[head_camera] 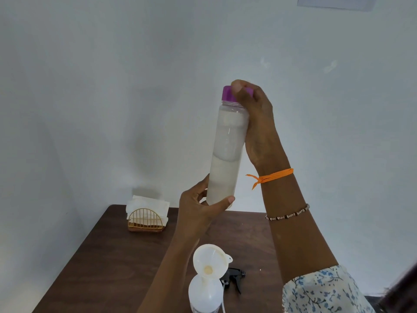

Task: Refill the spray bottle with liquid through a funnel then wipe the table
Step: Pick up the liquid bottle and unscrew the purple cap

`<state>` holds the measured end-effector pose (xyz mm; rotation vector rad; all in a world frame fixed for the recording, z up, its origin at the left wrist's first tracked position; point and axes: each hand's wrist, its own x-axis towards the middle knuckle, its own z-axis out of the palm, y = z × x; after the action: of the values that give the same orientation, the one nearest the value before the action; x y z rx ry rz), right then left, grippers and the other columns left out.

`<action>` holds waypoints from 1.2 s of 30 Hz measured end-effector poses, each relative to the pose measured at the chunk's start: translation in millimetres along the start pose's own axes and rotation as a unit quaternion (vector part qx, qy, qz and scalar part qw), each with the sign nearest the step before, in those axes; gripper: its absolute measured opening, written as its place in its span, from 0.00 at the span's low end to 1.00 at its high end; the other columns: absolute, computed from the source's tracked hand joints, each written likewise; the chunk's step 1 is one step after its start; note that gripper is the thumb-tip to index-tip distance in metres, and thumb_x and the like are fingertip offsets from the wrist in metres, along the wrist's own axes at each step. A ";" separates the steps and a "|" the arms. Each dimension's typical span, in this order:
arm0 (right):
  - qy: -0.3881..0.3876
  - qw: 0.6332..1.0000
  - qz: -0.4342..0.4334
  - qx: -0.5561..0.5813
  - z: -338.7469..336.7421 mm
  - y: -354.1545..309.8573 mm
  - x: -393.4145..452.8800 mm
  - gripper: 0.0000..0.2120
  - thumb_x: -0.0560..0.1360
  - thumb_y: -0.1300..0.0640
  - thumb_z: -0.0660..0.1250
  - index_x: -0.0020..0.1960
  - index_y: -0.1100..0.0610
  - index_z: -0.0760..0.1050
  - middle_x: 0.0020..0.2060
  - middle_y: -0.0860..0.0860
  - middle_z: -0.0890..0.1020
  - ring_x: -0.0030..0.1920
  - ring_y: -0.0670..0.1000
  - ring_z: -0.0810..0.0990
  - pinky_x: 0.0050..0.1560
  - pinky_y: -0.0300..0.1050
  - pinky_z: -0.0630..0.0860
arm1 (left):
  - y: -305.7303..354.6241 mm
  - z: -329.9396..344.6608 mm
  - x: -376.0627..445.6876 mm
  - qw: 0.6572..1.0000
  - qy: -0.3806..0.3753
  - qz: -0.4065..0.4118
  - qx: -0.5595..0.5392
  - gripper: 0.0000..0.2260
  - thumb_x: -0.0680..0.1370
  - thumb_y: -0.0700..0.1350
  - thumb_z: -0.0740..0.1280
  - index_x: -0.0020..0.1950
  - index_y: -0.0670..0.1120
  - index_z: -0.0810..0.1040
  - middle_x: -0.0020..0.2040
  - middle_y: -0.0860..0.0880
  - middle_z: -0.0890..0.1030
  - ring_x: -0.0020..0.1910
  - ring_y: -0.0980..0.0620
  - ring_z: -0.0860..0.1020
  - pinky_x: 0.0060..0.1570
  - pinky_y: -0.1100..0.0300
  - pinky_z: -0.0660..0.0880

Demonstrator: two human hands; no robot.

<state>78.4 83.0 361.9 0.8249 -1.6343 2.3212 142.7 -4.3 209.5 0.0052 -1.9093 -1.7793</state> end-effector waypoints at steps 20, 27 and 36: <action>0.007 1.000 0.001 0.015 -9.9 1.7 -2.7 0.11 0.79 0.62 0.54 0.49 0.55 0.75 0.45 0.48 0.79 0.44 0.46 0.77 0.39 0.35 0.76 | 0.5 2.7 -1.2 1.000 0.011 -0.005 0.013 0.26 0.66 0.47 0.76 0.62 0.53 0.75 0.58 0.55 0.79 0.53 0.56 0.77 0.43 0.76 0.75; 0.044 0.998 0.004 -0.048 -7.4 1.8 -9.2 0.12 0.80 0.49 0.56 0.42 0.54 0.71 0.41 0.50 0.74 0.43 0.47 0.74 0.46 0.45 0.74 | -1.7 2.0 -5.6 1.000 -0.001 -0.010 -0.005 0.25 0.66 0.45 0.76 0.62 0.52 0.76 0.55 0.56 0.80 0.53 0.57 0.78 0.42 0.74 0.75; 0.069 0.994 -0.026 -0.075 1.0 -4.6 -6.1 0.25 0.65 0.55 0.77 0.58 0.57 0.72 0.48 0.52 0.78 0.46 0.47 0.79 0.45 0.38 0.78 | 4.0 0.8 -4.8 1.000 0.008 -0.009 0.012 0.25 0.66 0.48 0.76 0.59 0.58 0.73 0.54 0.60 0.76 0.51 0.61 0.76 0.39 0.77 0.73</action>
<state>85.9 84.7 362.6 0.6527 -1.6835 2.1384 147.9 -1.3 211.4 0.0460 -1.9238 -1.7633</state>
